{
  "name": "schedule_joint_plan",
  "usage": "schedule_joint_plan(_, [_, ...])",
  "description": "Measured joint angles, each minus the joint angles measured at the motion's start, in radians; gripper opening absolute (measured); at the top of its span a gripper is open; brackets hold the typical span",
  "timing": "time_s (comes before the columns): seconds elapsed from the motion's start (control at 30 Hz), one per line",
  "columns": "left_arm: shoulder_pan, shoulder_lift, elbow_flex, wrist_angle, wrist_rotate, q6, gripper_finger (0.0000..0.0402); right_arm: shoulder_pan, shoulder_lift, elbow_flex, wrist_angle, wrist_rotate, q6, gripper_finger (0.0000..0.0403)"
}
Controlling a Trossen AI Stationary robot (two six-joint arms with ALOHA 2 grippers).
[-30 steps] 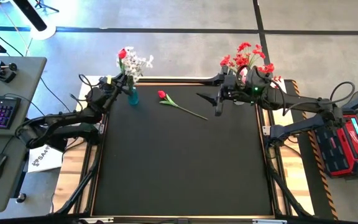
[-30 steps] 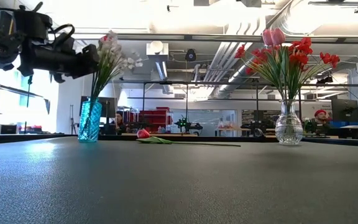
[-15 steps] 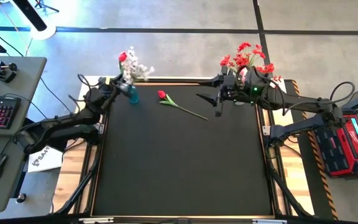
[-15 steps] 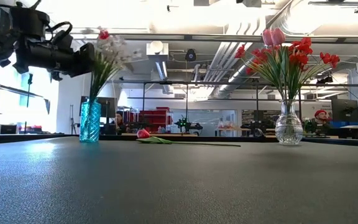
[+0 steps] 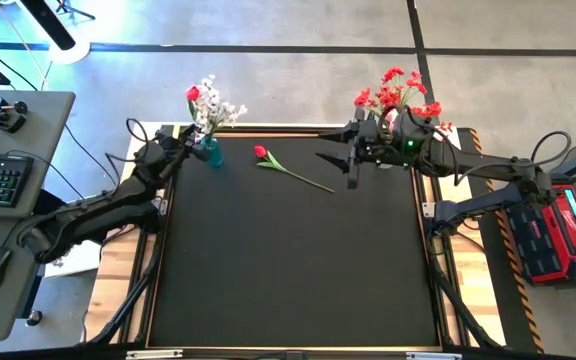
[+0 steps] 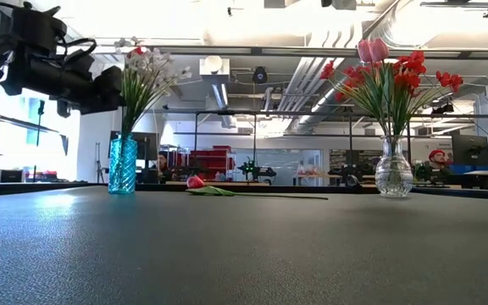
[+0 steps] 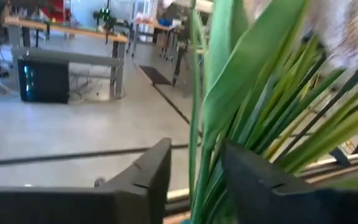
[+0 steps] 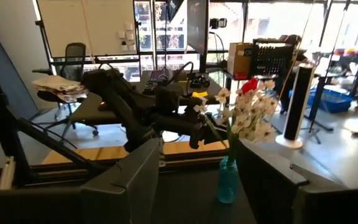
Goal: Sort flowers into vase by color
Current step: Put the bottom red flower into the blue vase
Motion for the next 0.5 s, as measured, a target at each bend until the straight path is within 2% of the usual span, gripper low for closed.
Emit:
schedule_joint_plan(0.23, [0.0,-0.075,0.0,-0.133,0.074,-0.019,0.0206,0.0,0.0,0.0,-0.098,-0.027,0.086,0.0199])
schedule_joint_plan(0.37, [0.0,-0.113,0.0,-0.161,0.097,-0.019,0.0219,0.0,0.0,0.0,-0.2,-0.027,0.135,0.0199])
schedule_joint_plan(0.5, [0.0,-0.141,0.0,-0.205,0.032,0.006,0.022,0.0,0.0,0.0,-0.251,0.001,0.152,0.0199])
